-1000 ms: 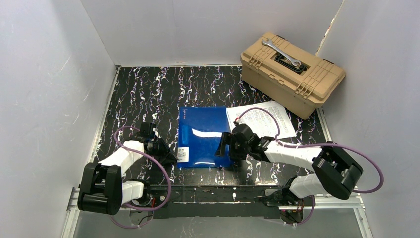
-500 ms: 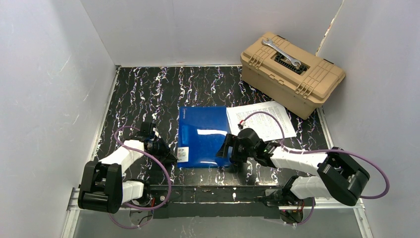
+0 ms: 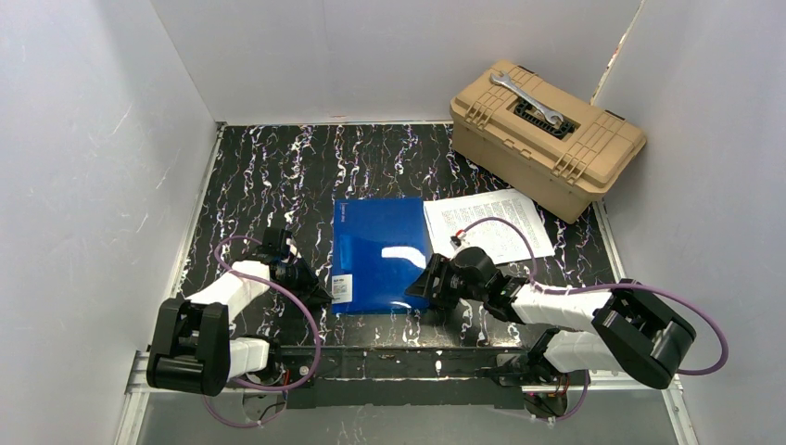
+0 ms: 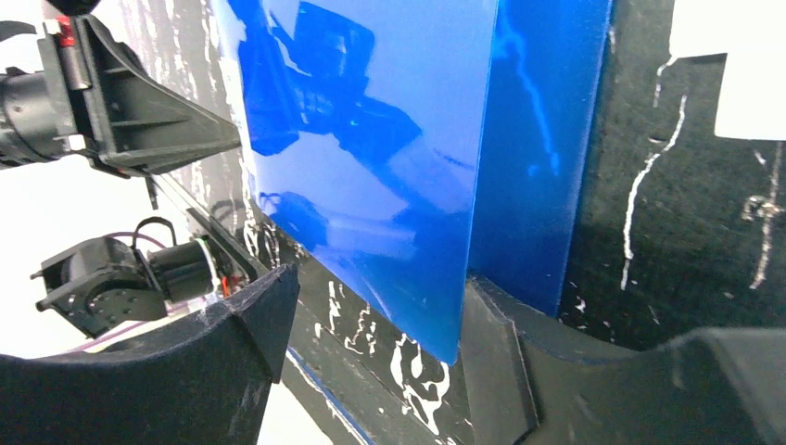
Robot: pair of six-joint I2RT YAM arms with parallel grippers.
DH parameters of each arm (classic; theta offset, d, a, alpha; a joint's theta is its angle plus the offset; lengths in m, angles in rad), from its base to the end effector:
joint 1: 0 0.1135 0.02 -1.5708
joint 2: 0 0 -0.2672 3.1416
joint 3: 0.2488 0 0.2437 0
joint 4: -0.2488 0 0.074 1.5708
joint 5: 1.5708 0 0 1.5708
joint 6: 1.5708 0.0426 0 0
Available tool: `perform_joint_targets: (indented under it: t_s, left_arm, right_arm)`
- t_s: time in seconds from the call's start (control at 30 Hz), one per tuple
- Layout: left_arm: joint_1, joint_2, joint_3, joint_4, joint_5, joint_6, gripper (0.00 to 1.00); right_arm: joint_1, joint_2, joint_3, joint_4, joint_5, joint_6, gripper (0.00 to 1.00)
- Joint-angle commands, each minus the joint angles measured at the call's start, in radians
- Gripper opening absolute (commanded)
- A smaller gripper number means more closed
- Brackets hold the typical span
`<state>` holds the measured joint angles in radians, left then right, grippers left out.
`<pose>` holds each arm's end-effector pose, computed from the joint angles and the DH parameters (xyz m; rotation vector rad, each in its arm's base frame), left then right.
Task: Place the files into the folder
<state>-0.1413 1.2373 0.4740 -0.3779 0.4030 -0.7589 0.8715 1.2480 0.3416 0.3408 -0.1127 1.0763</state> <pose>0.1876 -0.0436 0.1432 -0.7386 2.7295 -0.7877 0.1420 0.1763 0.1556 0.1719 2.4028 1.1710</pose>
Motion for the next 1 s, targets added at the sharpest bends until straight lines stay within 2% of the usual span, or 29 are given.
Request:
perform_joint_targets:
  t_s: [0.0, 0.2, 0.3, 0.33, 0.47, 0.67, 0.83, 0.97]
  left_arm:
    - [-0.001, 0.035, -0.025, -0.041, -0.083, 0.033, 0.11]
    - [-0.001, 0.04, -0.026, -0.034, -0.071, 0.035, 0.1]
    - [-0.001, 0.035, -0.024, -0.036, -0.069, 0.035, 0.11]
    - [-0.001, 0.033, -0.023, -0.036, -0.067, 0.036, 0.11]
    - [-0.001, 0.027, -0.017, -0.033, -0.048, 0.036, 0.11]
    - [-0.001, -0.018, 0.025, -0.076, -0.01, 0.047, 0.19]
    - [-0.001, -0.084, 0.112, -0.172, 0.006, 0.077, 0.39]
    - [-0.001, -0.118, 0.213, -0.259, 0.034, 0.112, 0.55]
  right_arm:
    - [-0.001, -0.015, -0.012, 0.111, -0.013, 0.029, 0.67]
    - [0.0, -0.053, -0.034, 0.137, 0.007, 0.043, 0.41]
    - [-0.002, -0.075, -0.035, 0.138, 0.012, 0.039, 0.14]
    - [-0.003, -0.082, -0.032, 0.134, 0.016, 0.035, 0.01]
    - [-0.002, -0.114, -0.024, 0.117, 0.018, 0.011, 0.01]
    - [-0.002, -0.155, 0.021, 0.036, 0.016, -0.047, 0.01]
    - [-0.001, -0.182, 0.093, -0.056, 0.013, -0.118, 0.01]
    - [0.0, -0.179, 0.216, -0.195, 0.017, -0.209, 0.01]
